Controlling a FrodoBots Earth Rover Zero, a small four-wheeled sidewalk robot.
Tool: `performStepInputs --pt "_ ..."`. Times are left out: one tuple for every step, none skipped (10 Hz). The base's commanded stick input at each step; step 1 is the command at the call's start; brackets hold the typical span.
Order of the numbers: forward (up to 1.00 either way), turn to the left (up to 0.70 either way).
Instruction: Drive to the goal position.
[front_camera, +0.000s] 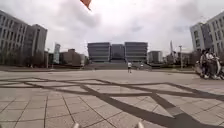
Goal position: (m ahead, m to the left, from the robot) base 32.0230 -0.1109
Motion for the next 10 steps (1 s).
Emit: performStepInputs --pt "0.65 0.00" --pt "0.56 0.00" --pt "0.48 0.00" --pt "0.40 0.00" --pt "0.31 0.00" --pt "0.23 0.00" --pt "0.15 0.00" --pt "0.07 0.00" --pt "0.06 0.00" --pt "0.06 0.00"
